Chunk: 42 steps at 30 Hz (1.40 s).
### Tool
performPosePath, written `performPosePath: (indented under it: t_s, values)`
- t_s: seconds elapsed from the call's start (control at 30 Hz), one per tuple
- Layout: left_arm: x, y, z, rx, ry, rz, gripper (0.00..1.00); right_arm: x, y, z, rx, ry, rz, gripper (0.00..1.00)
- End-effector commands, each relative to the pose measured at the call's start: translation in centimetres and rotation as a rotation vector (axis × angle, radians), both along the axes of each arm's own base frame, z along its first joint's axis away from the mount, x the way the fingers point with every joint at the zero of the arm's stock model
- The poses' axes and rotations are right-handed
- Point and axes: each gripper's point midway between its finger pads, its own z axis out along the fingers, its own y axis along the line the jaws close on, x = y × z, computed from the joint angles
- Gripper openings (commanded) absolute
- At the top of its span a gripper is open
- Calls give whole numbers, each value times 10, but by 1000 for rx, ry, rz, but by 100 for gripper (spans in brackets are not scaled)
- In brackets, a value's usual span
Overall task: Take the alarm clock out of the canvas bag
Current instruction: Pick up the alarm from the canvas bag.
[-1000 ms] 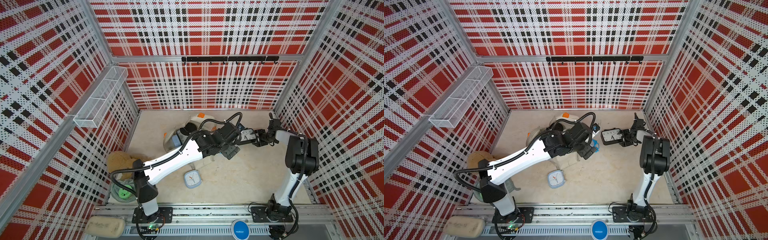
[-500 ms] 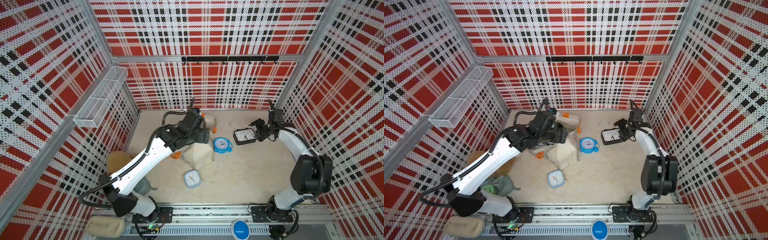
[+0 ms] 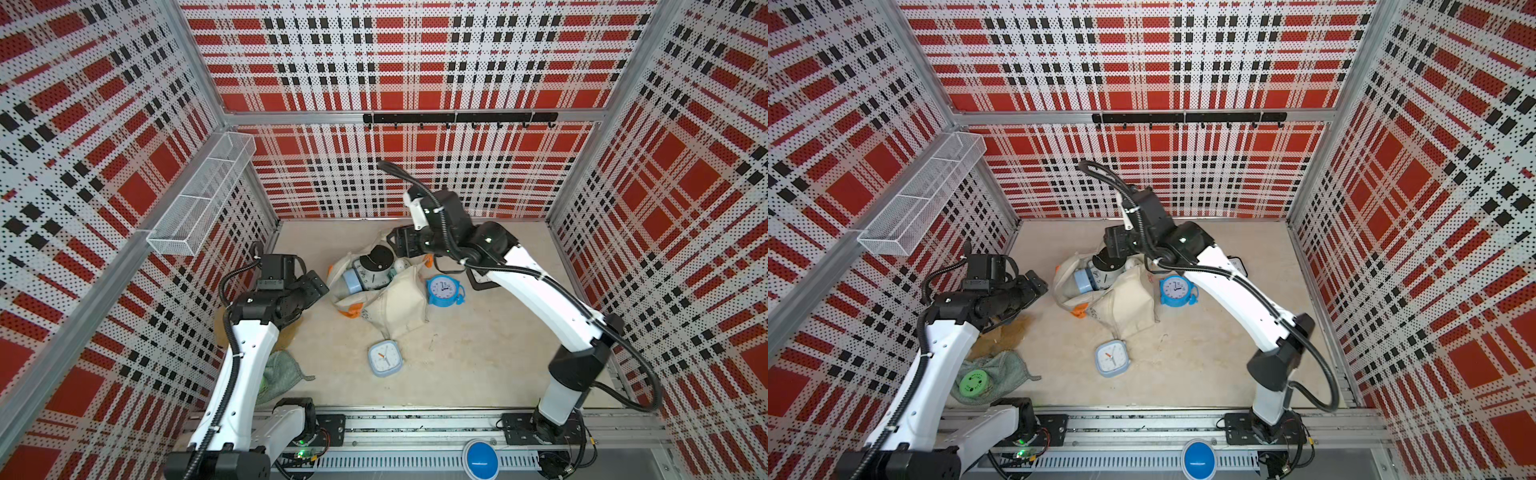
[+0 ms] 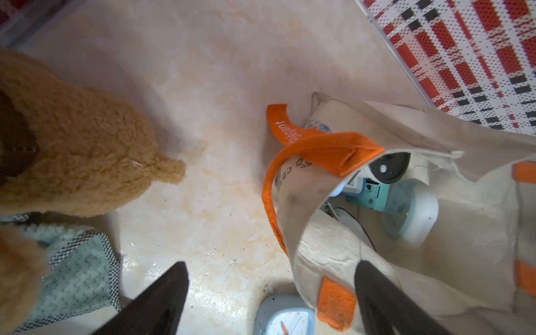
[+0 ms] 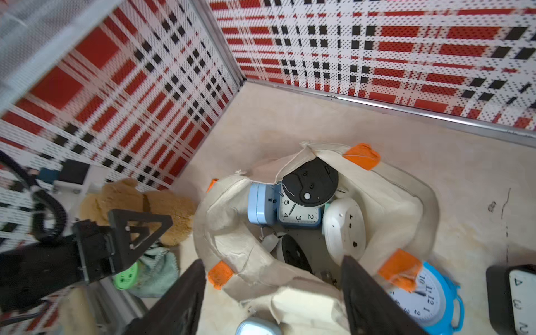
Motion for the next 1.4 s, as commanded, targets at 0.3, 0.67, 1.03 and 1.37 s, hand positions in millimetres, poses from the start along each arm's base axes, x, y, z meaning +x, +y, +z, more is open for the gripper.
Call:
performPosePath:
  t_s: [0.3,0.67,1.03,1.37]
  values:
    - [15,-7,-15,-125,-50,-19,92,-21,102,-143,-301,83,203,77]
    - [9,-18,-16,-90,-58,-65,92,7,124,-200,-306,123,148,83]
    - [9,-22,-19,-54,-53,-96,92,36,130,-229,-259,139,52,81]
    - [10,-23,-23,-52,-50,-105,92,53,132,-254,-242,155,-13,70]
